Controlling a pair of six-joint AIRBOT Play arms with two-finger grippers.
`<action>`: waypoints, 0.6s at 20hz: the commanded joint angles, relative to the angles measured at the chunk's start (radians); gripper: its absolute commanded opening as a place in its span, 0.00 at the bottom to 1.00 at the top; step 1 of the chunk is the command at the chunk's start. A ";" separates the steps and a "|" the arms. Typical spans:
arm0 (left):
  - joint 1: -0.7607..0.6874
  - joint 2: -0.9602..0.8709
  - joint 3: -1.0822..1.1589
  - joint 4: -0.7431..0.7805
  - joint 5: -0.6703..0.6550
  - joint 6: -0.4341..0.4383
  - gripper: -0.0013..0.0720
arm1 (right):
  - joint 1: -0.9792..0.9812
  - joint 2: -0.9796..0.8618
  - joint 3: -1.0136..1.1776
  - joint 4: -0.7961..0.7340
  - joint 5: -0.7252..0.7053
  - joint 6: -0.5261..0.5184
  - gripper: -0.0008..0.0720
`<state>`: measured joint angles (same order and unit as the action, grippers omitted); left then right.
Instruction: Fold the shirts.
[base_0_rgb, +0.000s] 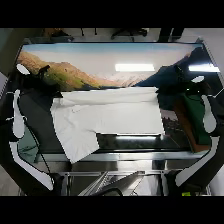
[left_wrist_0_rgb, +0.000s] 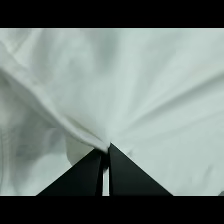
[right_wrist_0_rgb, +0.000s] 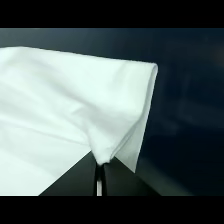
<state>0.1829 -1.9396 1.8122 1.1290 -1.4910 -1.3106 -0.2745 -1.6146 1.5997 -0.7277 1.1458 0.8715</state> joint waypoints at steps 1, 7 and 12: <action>-0.002 0.000 -0.063 0.039 0.040 -0.012 0.04 | 0.004 -0.010 -0.002 -0.021 0.007 0.012 0.04; -0.002 0.000 0.067 0.022 -0.094 -0.063 0.87 | 0.000 0.055 0.018 0.006 0.015 0.012 0.43; 0.039 0.156 0.006 0.031 -0.211 -0.132 0.87 | -0.069 0.239 0.005 -0.165 0.115 0.153 0.76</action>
<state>0.1993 -1.8709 1.8759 1.1564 -1.6318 -1.4014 -0.3061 -1.4605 1.6119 -0.8059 1.1912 0.9516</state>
